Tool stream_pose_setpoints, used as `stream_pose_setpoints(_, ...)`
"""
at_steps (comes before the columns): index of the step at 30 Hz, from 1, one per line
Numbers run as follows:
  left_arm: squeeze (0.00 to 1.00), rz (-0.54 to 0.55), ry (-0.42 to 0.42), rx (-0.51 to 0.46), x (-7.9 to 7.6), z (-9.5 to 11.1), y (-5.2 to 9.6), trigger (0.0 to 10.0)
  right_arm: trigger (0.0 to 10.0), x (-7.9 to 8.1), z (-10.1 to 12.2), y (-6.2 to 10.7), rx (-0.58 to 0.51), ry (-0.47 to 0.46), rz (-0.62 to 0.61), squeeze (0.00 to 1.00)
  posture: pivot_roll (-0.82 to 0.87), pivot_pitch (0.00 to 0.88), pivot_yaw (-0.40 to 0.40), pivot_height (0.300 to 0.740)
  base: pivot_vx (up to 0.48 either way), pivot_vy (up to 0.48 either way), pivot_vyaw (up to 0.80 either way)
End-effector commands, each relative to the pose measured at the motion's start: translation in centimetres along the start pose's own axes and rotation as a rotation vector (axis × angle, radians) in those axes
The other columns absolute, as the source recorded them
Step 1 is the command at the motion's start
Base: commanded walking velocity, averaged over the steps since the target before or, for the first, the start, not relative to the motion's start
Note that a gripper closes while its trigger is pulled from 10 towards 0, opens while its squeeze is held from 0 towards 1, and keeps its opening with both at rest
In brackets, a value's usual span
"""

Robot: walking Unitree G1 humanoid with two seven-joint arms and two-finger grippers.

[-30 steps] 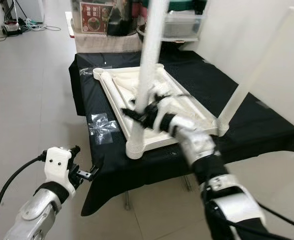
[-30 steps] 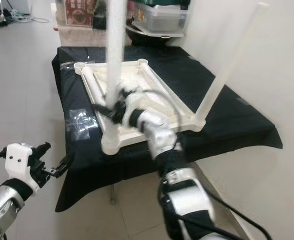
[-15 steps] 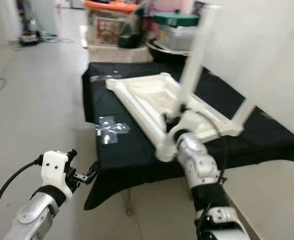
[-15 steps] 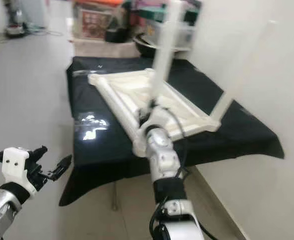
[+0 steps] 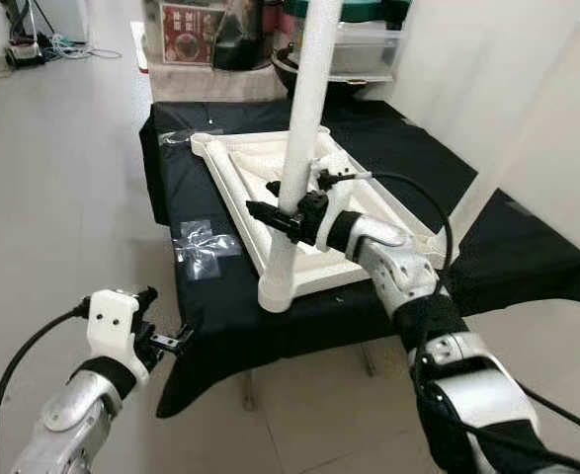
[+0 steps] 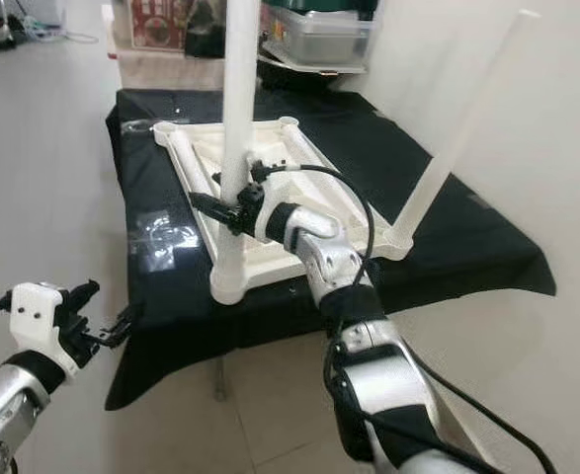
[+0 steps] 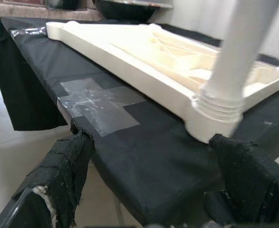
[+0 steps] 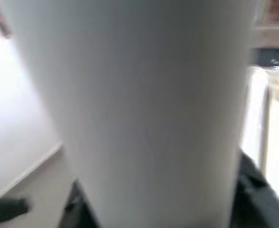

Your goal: Building children table

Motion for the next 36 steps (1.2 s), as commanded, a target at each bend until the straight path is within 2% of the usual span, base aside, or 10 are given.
stream_pose_setpoints(1, 0.0, 0.005, -0.004, 0.006, 0.0, -0.3, 0.2, 10.0, 0.0, -1.7, -1.5, 0.4, 0.075, -0.006, -0.124, 0.0, 0.18, 0.0, -0.165, 0.74, 0.0, 0.0, 0.0)
stream_pose_setpoints(10, 0.0, -0.001, 0.003, 0.002, -0.1, -0.2, 0.4, 10.0, 0.0, -8.4, -9.7, 10.2, 0.349, -0.227, -1.162, 0.0, 0.17, 0.0, -0.144, 0.74, 0.0, 0.0, 0.0)
stream_pose_setpoints(11, 0.0, -0.004, 0.001, 0.002, -0.1, -0.2, 0.3, 10.0, 10.0, -6.5, -10.1, 8.3, 0.335, -0.245, -1.024, 0.0, 0.15, 0.0, -0.13, 0.74, 0.0, 0.0, 0.0)
stream_pose_setpoints(15, 0.0, -0.01, 0.004, 0.004, -0.1, -0.2, 0.2, 10.0, 10.0, -3.4, -9.0, 4.9, 0.252, -0.2, -0.708, 0.31, 0.15, 0.0, -0.132, 0.74, 0.0, 0.0, 0.0)
stream_pose_setpoints(16, 0.0, -0.012, 0.004, 0.004, -0.1, -0.2, 0.1, 10.0, 10.0, -3.0, -8.1, 4.2, 0.194, -0.192, -0.619, 1.0, 0.15, 0.0, -0.135, 0.74, 0.0, 0.0, 0.0)
stream_pose_setpoints(19, 0.0, -0.012, 0.003, 0.003, -0.1, -0.2, 0.1, 10.0, 10.0, -2.7, -6.6, 3.3, 0.136, -0.188, -0.524, 1.0, 0.15, 0.0, -0.139, 0.74, 0.0, 0.0, 0.0)
stream_pose_setpoints(20, 0.0, -0.006, 0.003, -0.001, 0.0, -0.2, 0.1, 10.0, 10.0, -1.5, -4.7, 2.3, 0.072, -0.212, -0.332, 0.0, 0.15, 0.0, -0.14, 0.74, 0.0, 0.0, 0.0)
stream_pose_setpoints(31, 0.0, -0.001, 0.004, -0.008, 0.1, -0.1, 0.0, 10.0, 10.0, 1.2, -1.5, 1.8, 0.021, -0.013, 0.161, 0.0, 0.16, 0.0, -0.151, 0.74, 0.0, 0.0, 0.0)
stream_pose_setpoints(33, 0.0, 0.0, 0.002, -0.006, 0.1, -0.1, 0.0, 10.0, 0.0, -1.1, -3.3, 1.1, 0.09, -0.069, -0.078, 0.0, 0.17, 0.0, -0.157, 0.74, 0.0, 0.0, 0.0)
stream_pose_setpoints(36, 0.0, 0.001, 0.001, -0.005, 0.1, -0.1, 0.1, 10.0, 0.0, -2.7, -4.4, 1.2, 0.14, -0.102, -0.255, 0.0, 0.17, 0.0, -0.157, 0.74, 0.0, 0.0, 0.0)
Point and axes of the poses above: a point about 5 cm out from each wrist's last joint towards the gripper, its own y axis pointing back from the gripper into the wrist, its own z axis along the axis of the wrist's last joint, x = y × z, the point moved 5 cm from there along -y, pointing out of the wrist towards the gripper, and after that the axes turned 4 degrees about y, right-handed, at the moved point
